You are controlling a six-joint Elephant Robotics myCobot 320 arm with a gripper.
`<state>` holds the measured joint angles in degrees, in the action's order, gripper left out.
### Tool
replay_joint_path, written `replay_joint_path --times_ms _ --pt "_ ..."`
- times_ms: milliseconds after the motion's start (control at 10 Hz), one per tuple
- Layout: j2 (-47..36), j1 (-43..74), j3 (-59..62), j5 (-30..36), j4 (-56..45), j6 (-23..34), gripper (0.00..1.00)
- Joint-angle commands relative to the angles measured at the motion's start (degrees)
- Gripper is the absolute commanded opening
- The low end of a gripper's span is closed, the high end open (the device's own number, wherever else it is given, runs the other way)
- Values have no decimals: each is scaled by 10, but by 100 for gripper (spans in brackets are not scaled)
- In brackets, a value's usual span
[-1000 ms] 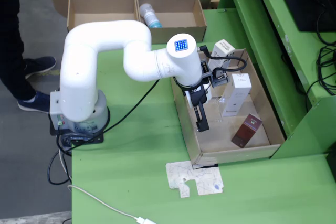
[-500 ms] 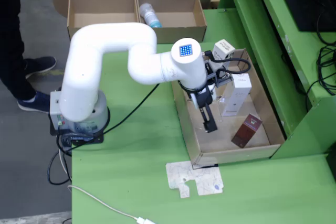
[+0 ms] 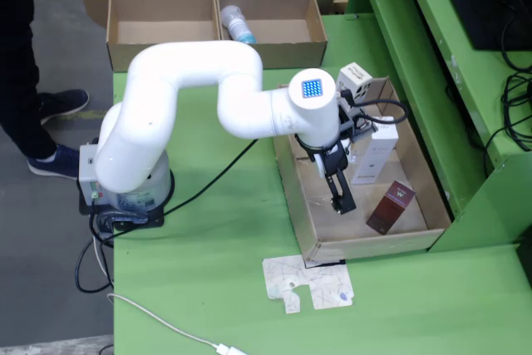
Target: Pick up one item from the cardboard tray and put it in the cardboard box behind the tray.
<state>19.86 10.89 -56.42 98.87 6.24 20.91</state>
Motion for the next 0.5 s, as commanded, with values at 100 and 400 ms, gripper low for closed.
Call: replay_joint_path --times_ms 100,400 --pt "53 10 117 9 -29 19 100" --pt "68 14 128 16 -20 37 100"
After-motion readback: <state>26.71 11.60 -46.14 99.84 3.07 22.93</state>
